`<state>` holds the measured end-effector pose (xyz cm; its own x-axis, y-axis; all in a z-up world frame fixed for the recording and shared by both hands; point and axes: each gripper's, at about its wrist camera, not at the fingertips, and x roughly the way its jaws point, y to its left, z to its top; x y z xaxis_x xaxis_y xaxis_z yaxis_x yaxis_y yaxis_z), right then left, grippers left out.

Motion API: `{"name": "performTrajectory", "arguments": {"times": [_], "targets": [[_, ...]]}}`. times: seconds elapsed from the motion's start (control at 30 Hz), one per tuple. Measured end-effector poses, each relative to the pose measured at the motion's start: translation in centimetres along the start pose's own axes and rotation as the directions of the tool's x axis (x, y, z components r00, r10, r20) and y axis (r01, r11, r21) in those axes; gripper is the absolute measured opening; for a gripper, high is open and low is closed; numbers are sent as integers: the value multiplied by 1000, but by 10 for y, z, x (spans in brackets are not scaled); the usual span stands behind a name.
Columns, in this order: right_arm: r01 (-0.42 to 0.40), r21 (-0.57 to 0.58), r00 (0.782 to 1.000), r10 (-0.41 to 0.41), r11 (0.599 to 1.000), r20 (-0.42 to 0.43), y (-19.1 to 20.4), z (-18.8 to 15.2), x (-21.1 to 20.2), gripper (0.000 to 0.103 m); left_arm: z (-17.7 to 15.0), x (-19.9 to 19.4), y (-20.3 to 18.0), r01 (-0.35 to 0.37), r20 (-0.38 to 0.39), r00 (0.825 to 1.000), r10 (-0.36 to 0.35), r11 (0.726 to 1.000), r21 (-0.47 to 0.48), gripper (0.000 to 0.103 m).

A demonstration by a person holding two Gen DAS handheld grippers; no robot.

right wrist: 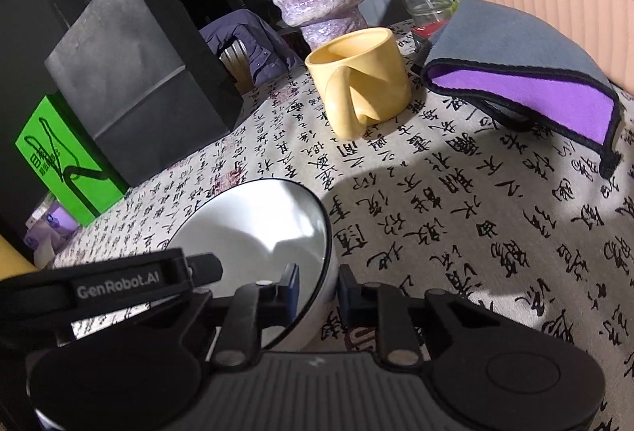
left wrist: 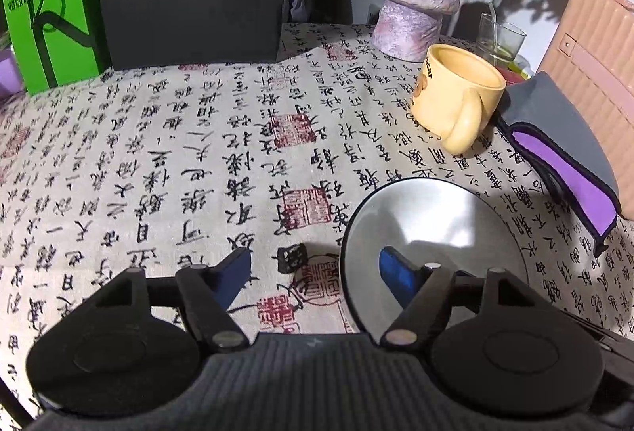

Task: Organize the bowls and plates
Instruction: 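Lift the held white bowl with both tools off the table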

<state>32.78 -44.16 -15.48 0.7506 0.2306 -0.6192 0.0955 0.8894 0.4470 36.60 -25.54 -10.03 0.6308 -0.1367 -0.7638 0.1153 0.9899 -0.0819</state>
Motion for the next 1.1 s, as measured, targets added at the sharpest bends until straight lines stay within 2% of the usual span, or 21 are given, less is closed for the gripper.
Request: {"name": "performTrajectory", "arguments": {"times": [0.07, 0.2, 0.27, 0.5, 0.63, 0.77, 0.83, 0.9, 1.1], "targets": [[-5, 12, 1000, 5, 1000, -1, -3, 0, 0, 15, -1, 1, 0, -1, -4, 1000, 1, 1000, -5, 68], [-15, 27, 1000, 15, 1000, 0, -6, 0, 1, 13, -2, 2, -2, 3, -17, 1000, -3, 1000, -1, 51], [-18, 37, 1000, 18, 999, -2, -8, 0, 1, 13, -2, 1, -1, 12, -23, 1000, -12, 1000, -8, 50], [-27, 47, 1000, 28, 999, -4, -9, -1, 2, 12, -4, -4, -6, 38, -25, 999, -38, 999, 9, 26], [-32, 51, 999, 32, 998, -3, -9, -1, 2, 12, -5, -6, -14, 12, -14, 1000, -12, 999, 50, 21], [-37, 55, 999, 37, 998, -1, -10, -1, 1, 11, -7, -6, -16, 24, -13, 1000, -23, 998, 50, 15], [-39, 57, 999, 39, 998, -1, -10, -1, 1, 11, -8, -8, -17, 5, -2, 1000, -5, 999, 45, 15], [-40, 57, 999, 40, 998, -1, -10, -1, 1, 11, -9, -10, -19, -6, 4, 1000, 6, 999, 49, 11], [-38, 63, 999, 39, 997, -2, -11, -1, 1, 10, -12, -15, -23, -25, 34, 999, 23, 998, 54, 8]]}}
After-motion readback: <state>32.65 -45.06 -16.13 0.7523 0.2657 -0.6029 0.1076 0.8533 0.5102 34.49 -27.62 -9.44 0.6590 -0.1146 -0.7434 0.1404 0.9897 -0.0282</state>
